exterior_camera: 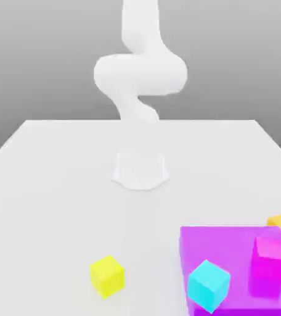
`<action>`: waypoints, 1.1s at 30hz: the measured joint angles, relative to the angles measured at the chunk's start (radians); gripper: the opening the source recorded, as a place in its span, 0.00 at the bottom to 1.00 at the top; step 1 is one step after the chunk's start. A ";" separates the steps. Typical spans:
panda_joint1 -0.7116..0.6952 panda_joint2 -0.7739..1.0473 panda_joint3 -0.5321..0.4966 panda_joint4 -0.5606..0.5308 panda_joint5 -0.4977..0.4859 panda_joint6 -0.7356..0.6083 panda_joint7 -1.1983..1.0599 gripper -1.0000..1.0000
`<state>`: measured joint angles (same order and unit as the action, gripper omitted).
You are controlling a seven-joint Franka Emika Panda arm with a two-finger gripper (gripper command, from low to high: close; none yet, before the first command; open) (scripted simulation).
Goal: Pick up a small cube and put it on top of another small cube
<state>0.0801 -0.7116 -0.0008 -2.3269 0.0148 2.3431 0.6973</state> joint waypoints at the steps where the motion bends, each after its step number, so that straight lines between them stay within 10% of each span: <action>1: 0.033 0.038 0.001 -0.012 0.007 0.019 -0.045 0.50; 17: 0.435 0.601 0.129 -0.183 0.063 0.293 -0.672 0.50; 30: 0.665 1.066 0.122 -0.235 -0.199 0.568 -0.785 0.50; 31: 0.676 1.092 0.109 -0.230 -0.208 0.589 -0.778 0.00; 33: 0.676 1.092 0.109 -0.230 -0.208 0.589 -0.778 0.00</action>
<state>0.7565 0.3807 0.1080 -2.5566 -0.1930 2.9317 -0.0809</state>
